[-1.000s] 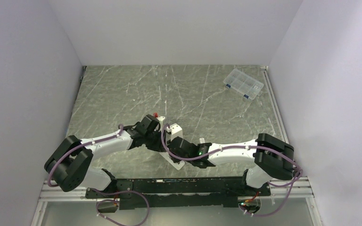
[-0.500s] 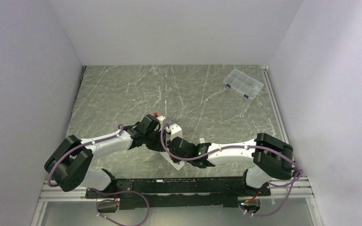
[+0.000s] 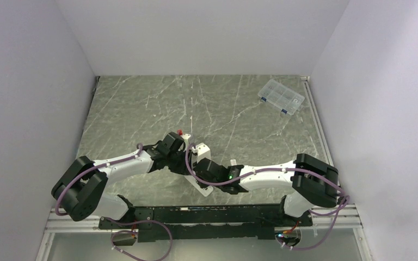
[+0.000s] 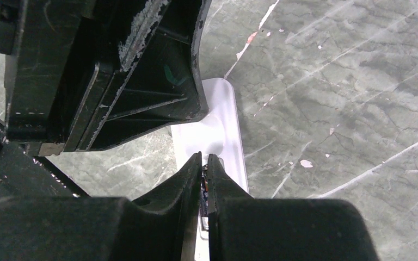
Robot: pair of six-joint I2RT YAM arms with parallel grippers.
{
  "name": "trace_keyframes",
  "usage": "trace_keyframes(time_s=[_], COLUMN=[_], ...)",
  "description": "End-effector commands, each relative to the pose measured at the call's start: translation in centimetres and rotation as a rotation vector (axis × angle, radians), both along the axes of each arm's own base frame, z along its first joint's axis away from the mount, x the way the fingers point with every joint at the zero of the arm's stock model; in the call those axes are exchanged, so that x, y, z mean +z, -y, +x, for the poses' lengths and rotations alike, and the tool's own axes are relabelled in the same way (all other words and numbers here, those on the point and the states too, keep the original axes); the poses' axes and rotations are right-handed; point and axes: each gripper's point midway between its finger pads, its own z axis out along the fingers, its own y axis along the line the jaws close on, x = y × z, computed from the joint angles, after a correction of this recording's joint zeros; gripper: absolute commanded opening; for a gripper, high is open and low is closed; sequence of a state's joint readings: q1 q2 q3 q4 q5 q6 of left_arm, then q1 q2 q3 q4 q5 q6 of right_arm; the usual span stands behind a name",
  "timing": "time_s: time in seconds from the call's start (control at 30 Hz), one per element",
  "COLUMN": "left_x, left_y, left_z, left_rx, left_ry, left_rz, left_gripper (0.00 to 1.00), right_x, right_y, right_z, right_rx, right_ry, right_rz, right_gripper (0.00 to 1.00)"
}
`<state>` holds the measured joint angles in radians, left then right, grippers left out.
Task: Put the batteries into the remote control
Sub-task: Load the battery into the remote control.
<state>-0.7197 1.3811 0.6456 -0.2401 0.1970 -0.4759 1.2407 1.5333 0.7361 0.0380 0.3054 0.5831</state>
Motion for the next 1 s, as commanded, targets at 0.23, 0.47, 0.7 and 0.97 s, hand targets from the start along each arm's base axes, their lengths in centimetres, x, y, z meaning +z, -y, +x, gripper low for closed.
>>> trace_keyframes(time_s=[0.23,0.47,0.7,0.97], left_x=[-1.1,-1.1,-1.2,-1.2], left_y=[-0.3,-0.3,-0.3,-0.3], left_z=[-0.7,-0.7,-0.8,-0.8], left_rx=[-0.012,-0.012,-0.013,-0.011], left_ry=[-0.031,-0.03,-0.032,-0.032], left_rz=[0.04,0.038,0.037,0.037], left_gripper=[0.38,0.38,0.37,0.37], right_x=[-1.0,-1.7,-2.5,-2.6], right_y=[0.9,1.4,2.6,3.5], right_z=[-0.9,-1.2,-1.6,-1.8], right_rx=[0.007,0.002,-0.014,-0.031], right_ry=[-0.012,-0.015,-0.019,-0.012], right_rz=[-0.035,-0.063,-0.117,-0.139], right_gripper=[0.1,0.08,0.07,0.07])
